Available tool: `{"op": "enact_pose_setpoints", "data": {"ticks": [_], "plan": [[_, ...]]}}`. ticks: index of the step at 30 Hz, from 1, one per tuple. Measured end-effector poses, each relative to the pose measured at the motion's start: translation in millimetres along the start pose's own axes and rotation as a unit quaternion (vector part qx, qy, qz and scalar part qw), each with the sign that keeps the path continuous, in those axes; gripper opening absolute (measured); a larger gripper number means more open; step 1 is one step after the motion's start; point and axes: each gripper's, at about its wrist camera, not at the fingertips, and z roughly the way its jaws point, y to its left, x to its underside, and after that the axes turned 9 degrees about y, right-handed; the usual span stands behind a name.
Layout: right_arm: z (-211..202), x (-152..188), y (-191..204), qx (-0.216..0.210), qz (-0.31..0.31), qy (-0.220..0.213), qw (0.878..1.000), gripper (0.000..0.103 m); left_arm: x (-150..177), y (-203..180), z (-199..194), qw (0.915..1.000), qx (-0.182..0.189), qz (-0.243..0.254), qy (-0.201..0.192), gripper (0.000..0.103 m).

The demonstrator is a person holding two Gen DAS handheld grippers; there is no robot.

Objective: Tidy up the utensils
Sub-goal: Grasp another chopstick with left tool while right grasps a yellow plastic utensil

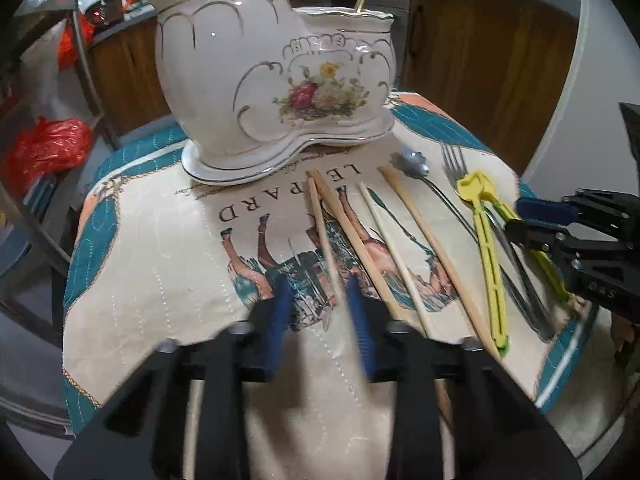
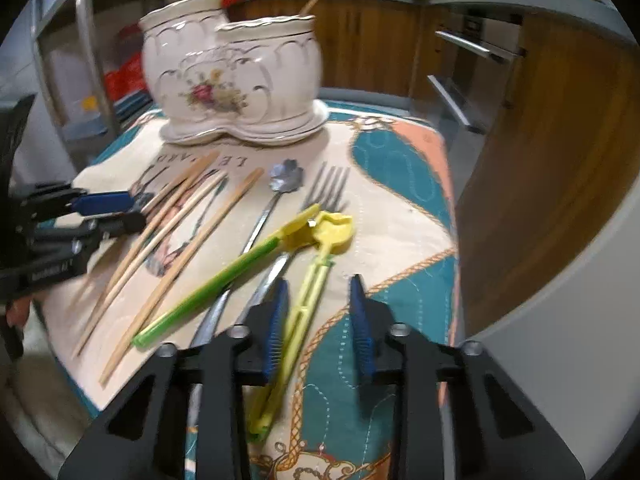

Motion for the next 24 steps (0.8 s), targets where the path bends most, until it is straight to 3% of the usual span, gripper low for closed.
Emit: {"op": "enact_pose_setpoints", "data": {"ticks": [2, 8, 12, 15, 20, 24], "plan": [[0, -2, 0, 0.0, -0.01, 0.006, 1.0, 0.011, 0, 2, -1, 0.9999, -0.001, 0.01, 0.006, 0.007], [2, -9, -16, -0.001, -0.011, 0.029, 1.0, 0.011, 3, 20, -4, 0.9993, -0.011, 0.027, 0.024, 0.006], [3, -14, -23, -0.011, -0.01, 0.045, 0.999, 0.018, 2, 29, -4, 0.9991, -0.014, 0.028, 0.03, 0.006], [6, -18, -23, -0.008, -0.018, 0.051, 0.998, 0.02, 0, 29, -3, 0.9991, -0.01, 0.03, 0.03, 0.008], [9, -22, -27, -0.024, -0.02, 0.052, 0.998, 0.019, 0, 36, -4, 0.9992, 0.021, 0.017, 0.029, 0.026], [8, -19, -28, -0.033, -0.025, 0.043, 0.998, 0.013, 2, 34, -2, 0.9995, 0.015, 0.019, 0.018, 0.026]]}}
